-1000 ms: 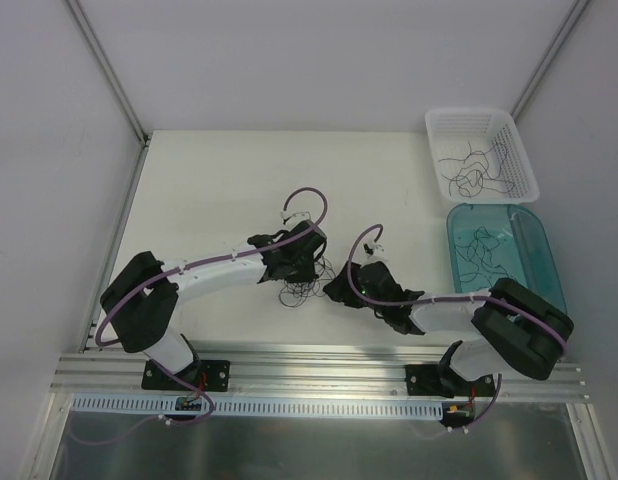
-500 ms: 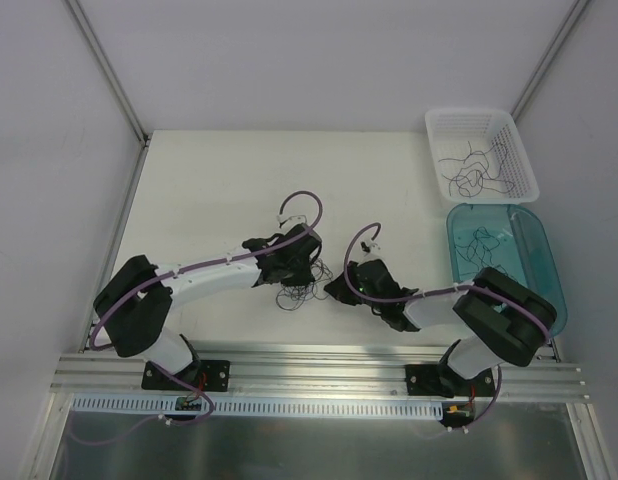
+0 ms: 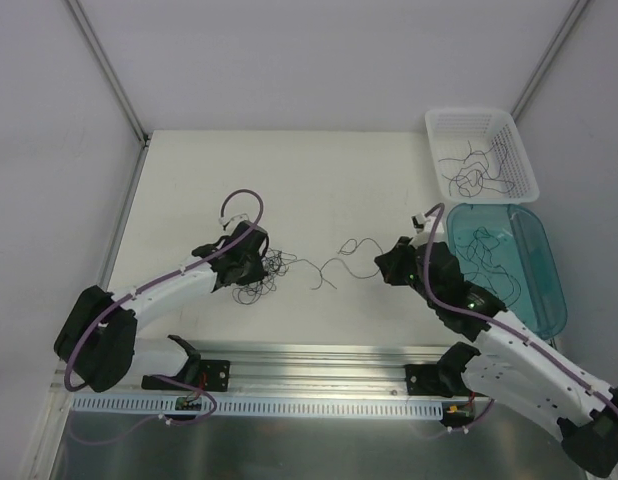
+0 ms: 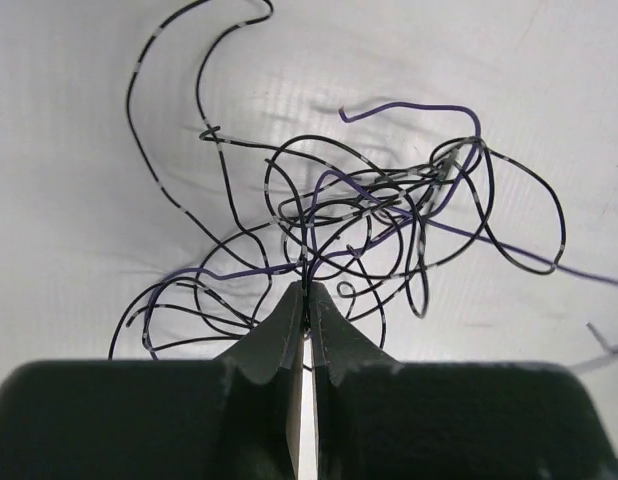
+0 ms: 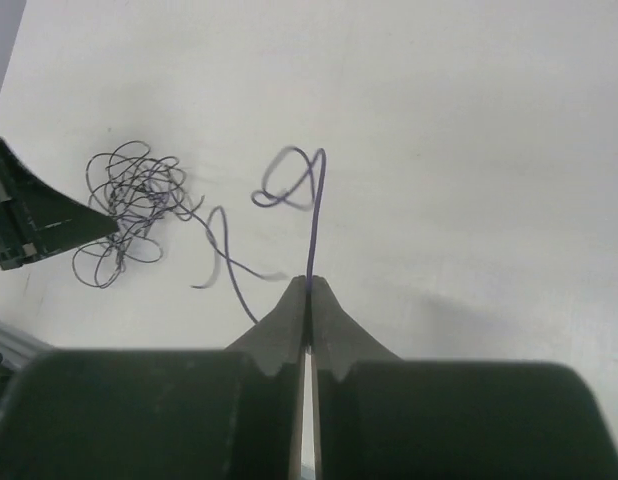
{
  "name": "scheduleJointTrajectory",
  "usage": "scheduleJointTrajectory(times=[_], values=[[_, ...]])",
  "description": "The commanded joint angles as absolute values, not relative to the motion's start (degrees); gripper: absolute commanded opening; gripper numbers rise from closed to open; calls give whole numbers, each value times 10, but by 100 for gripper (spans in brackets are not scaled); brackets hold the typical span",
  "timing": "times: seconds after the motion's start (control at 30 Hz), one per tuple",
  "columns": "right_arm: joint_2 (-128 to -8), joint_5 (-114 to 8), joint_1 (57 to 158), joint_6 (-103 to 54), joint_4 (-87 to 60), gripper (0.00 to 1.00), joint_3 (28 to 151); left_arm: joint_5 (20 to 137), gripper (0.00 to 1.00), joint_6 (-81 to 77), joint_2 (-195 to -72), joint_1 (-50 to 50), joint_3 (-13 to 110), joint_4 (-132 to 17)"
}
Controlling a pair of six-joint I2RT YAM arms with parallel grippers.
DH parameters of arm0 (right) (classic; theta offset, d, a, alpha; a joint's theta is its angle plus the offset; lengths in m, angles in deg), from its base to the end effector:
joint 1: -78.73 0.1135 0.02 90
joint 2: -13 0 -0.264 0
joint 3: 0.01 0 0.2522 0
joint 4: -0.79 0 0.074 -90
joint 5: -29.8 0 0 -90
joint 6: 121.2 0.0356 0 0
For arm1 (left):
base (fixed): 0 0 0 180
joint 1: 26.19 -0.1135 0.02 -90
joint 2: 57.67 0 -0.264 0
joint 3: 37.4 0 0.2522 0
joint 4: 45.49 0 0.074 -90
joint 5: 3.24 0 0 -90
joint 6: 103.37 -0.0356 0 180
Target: Untangle the cables
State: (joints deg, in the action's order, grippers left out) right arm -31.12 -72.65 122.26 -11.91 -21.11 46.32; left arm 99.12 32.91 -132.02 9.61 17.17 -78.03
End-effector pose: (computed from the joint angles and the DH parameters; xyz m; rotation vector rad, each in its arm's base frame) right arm 0.1393 0.1218 0.2704 -0.2611 1.9245 0.5304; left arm 0.2093 -0.1416 0.1963 -0.3186 2.4677 -0.3540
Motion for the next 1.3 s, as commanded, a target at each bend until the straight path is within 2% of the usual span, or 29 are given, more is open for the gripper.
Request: scheduleJointTrajectory(times=[0.0,0.17,0.5,0.77,0.9,1.03,1.07,1.13,1.17,1.23,1.27], values=[[-254,-747,1186,-202,-391,1,537,1008,0,300,-1272,71,152,-788],[-229,-751,1178,-257,-507,1,636,1018,0,286,-1246,34,131,-800],[-219,-745,1178,-324,-603,1,832,1020,0,277,-1281,1,117,-811],[-263,-784,1176,-353,-608,1,849,928,0,251,-1256,11,142,-810],[-300,-799,1150,-375,-581,1,842,904,2,225,-1246,68,162,-805],[-346,-747,1082,-397,-554,1,853,890,12,209,-1245,120,178,-805],[-354,-710,1066,-403,-548,1,859,884,22,207,-1236,121,181,-805],[-381,-673,1023,-407,-535,1,863,877,36,199,-1220,122,181,-805],[-390,-635,1012,-409,-531,1,869,876,52,196,-1201,121,185,-806],[-403,-607,990,-417,-517,1,870,868,69,179,-1181,121,190,-809],[-418,-587,986,-418,-513,1,871,855,84,173,-1161,121,199,-817]])
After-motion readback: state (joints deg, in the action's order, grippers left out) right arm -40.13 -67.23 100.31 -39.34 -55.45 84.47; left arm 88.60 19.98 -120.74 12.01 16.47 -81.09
